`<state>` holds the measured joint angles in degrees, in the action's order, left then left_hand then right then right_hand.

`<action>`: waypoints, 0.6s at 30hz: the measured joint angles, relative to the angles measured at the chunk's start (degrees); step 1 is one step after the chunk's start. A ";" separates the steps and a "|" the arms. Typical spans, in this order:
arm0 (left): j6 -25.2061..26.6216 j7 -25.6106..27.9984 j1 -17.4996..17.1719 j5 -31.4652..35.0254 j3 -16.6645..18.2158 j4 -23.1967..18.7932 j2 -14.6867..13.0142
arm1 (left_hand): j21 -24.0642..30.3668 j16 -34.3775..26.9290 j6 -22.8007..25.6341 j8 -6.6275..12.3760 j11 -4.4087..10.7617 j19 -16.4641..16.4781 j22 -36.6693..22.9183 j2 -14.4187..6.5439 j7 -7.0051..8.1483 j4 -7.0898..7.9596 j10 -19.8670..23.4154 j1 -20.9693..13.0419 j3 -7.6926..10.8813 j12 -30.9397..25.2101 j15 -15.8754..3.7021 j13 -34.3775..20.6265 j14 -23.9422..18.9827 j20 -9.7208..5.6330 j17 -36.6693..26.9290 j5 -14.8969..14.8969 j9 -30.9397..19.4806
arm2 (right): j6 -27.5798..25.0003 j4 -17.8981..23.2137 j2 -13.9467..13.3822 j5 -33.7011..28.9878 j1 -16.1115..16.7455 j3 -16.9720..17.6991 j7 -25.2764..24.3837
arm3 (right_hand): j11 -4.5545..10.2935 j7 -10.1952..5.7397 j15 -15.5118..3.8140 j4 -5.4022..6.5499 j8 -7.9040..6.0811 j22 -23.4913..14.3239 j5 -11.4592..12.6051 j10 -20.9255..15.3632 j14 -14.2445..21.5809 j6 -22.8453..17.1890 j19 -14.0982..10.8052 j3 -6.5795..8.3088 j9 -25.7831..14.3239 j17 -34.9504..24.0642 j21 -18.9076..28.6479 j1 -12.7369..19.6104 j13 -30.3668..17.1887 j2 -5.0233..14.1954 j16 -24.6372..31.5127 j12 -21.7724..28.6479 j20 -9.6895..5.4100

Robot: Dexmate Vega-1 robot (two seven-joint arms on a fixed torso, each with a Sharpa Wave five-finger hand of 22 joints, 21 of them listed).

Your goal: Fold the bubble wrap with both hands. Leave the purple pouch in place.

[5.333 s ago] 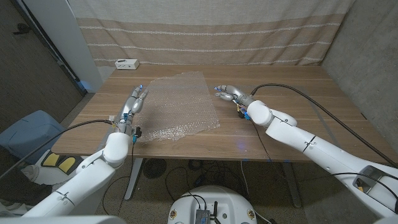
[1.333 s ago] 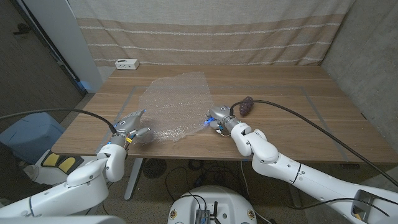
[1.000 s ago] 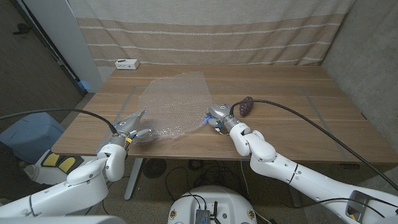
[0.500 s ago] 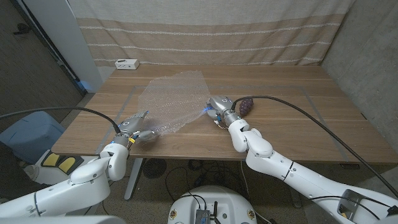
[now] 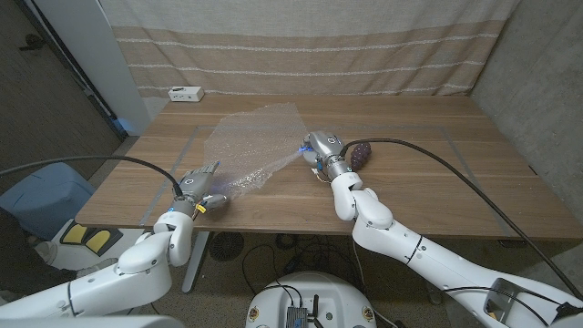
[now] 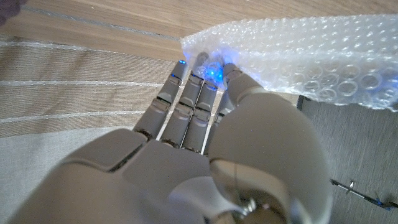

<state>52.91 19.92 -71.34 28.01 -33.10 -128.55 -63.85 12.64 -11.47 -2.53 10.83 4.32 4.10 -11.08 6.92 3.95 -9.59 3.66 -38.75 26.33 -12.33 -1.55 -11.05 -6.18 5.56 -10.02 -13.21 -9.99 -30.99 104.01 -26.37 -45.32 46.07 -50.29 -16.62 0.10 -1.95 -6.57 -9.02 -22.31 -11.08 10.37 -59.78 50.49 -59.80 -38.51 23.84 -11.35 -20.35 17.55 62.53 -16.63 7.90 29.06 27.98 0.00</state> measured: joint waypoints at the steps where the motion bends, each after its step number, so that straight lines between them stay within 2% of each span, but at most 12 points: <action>1: 0.00 0.05 0.15 0.09 -0.27 0.21 0.34 | 0.00 0.00 0.33 0.21 0.18 0.43 0.00 -0.23 0.30 0.00 0.47 -0.31 0.00 -0.01 -0.31 0.00 -0.51 0.09 0.00 0.00 0.00 | -0.17 0.00 0.05 0.05 0.00 -0.02 -0.41 | 0.00 0.00 -0.09 -0.08 0.00 0.00 0.00 0.00 0.09 0.00 0.00 0.08 0.00 0.00 0.14 0.00 -0.01 0.00 0.00 0.20 0.00; 6: -0.01 0.46 1.13 1.03 -2.11 1.47 1.95 | 0.95 -0.44 3.02 0.84 0.58 3.11 0.00 -1.90 0.10 0.00 2.89 -3.27 0.00 -0.87 -0.71 0.00 -3.18 -0.24 0.00 0.00 0.00 | -0.39 0.00 0.34 0.45 -0.04 -0.18 -1.97 | 0.00 0.52 -0.09 -0.15 0.07 0.00 0.00 0.00 0.09 -0.52 -0.31 0.14 0.00 0.00 0.18 0.07 -0.10 -0.08 0.00 0.24 0.31; 12: -0.16 1.80 2.44 5.62 -4.55 3.63 4.59 | 1.96 -0.79 5.16 1.06 0.84 5.92 -0.27 -3.15 2.22 0.20 6.01 -5.30 -0.04 -1.66 -0.70 0.00 -6.28 -0.12 0.01 0.90 0.00 | 0.24 0.32 0.38 1.03 -0.35 -0.55 -3.63 | 0.00 0.53 0.02 -0.15 0.18 -0.03 0.00 0.01 0.19 -0.52 -0.31 0.13 0.00 0.00 0.18 0.07 -0.32 -0.08 0.00 0.25 0.31; 16: -0.15 1.84 3.48 6.27 -6.18 4.92 5.98 | 3.14 -1.77 7.46 1.06 1.57 8.78 -0.41 -4.27 1.95 0.46 10.23 -7.85 -0.35 -2.72 -0.74 0.00 -10.84 -0.45 -0.09 1.61 0.00 | 0.93 0.41 0.32 1.31 -0.36 -0.57 -4.66 | 0.00 0.53 0.01 -0.16 0.21 -0.27 0.00 0.01 0.20 -0.52 -0.30 0.13 0.02 -0.24 0.18 0.07 -0.32 -0.08 0.00 0.64 0.31; 18: -0.11 1.65 3.95 7.87 -6.90 5.39 6.41 | 4.17 -2.54 8.87 1.06 2.01 10.97 -0.66 -5.30 2.00 0.26 13.40 -10.60 -0.55 -3.35 -0.83 0.00 -14.43 -0.89 -0.27 2.09 -0.08 | 1.26 0.60 0.14 1.44 -0.36 -0.58 -5.01 | 0.01 0.53 -0.19 -0.16 0.23 -0.27 0.00 0.01 0.40 -0.52 -0.31 0.13 0.03 -0.27 0.18 0.07 -0.33 -0.09 0.00 0.64 0.31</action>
<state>52.80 21.58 -67.39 35.88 -40.00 -123.16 -57.44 16.81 -14.01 6.35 11.89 6.33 15.07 -11.74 1.62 5.95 -9.33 17.07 -49.34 25.79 -15.68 -2.38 -11.05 -20.61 4.67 -10.29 -11.12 -10.07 -29.73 104.62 -26.23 -43.88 45.71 -50.87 -21.63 0.10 -1.42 -6.75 -9.18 -22.08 -11.35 10.37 -59.77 50.89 -60.31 -38.82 23.97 -11.32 -20.62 17.73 62.60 -16.96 7.81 29.06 28.63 0.31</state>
